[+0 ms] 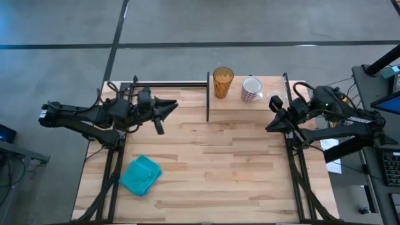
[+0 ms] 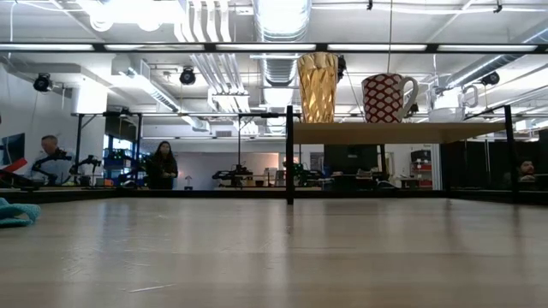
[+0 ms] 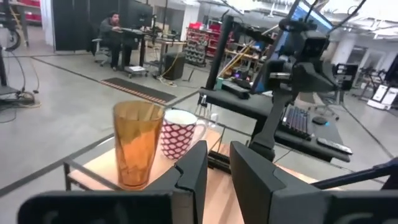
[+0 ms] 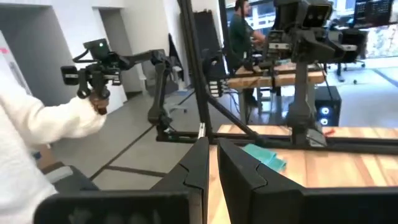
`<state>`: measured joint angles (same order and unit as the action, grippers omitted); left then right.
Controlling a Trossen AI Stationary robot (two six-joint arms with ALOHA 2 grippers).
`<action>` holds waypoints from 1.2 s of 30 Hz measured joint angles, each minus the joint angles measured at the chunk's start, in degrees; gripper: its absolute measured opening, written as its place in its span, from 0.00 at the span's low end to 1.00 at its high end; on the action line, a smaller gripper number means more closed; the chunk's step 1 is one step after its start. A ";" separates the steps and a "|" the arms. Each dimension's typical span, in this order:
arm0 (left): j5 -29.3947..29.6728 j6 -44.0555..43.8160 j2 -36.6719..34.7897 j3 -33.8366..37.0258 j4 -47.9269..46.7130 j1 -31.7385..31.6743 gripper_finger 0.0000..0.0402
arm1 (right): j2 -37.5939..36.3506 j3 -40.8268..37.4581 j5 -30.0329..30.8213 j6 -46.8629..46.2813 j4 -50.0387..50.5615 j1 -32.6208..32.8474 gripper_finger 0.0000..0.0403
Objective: Stack small to large cups/mugs on shelf
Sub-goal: Return to Home Position
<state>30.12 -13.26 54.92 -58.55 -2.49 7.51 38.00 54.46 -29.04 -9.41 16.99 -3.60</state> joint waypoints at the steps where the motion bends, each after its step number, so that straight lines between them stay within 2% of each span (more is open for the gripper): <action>1: 0.01 0.00 -1.08 1.33 0.46 0.00 0.14 | -0.71 -1.23 0.39 -0.09 -0.54 0.00 0.07; 7: 0.14 -2.82 -9.03 10.48 3.42 0.04 0.14 | -5.30 -9.46 2.34 -0.66 -14.65 -0.02 0.07; 10: 0.78 -0.46 -12.18 14.49 6.89 0.10 0.14 | -7.51 -11.93 6.02 -1.02 -15.13 -0.01 0.07; 13: 6.50 6.04 -12.76 17.35 13.21 0.11 0.14 | -9.28 -13.67 11.05 -1.20 -12.53 -0.05 0.07; 16: 14.94 9.25 -11.84 18.39 16.51 0.11 0.14 | -10.80 -14.85 11.74 0.06 -12.46 -0.04 0.07; 19: 20.42 11.07 -11.35 18.52 15.11 0.11 0.14 | -12.72 -16.32 12.80 0.93 -12.73 -0.04 0.07; 22: 22.72 10.85 -12.61 18.61 11.46 0.11 0.14 | -15.35 -19.19 15.17 0.54 -12.16 -0.07 0.07; 27: 21.94 10.48 -18.70 18.70 5.21 0.11 0.14 | -21.16 -22.97 15.18 -1.31 -12.64 -0.04 0.07; 32: 15.22 10.18 -23.97 18.72 -2.98 0.11 0.14 | -26.93 -25.42 14.49 -1.53 -12.54 -0.07 0.07; 36: 11.28 6.12 -28.01 20.01 -9.66 0.16 0.14 | -30.95 -27.33 12.11 -2.62 -12.14 -0.04 0.07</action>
<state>41.40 -7.14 26.91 -38.54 -12.15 7.67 7.05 27.14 -16.94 -12.03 4.84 -3.64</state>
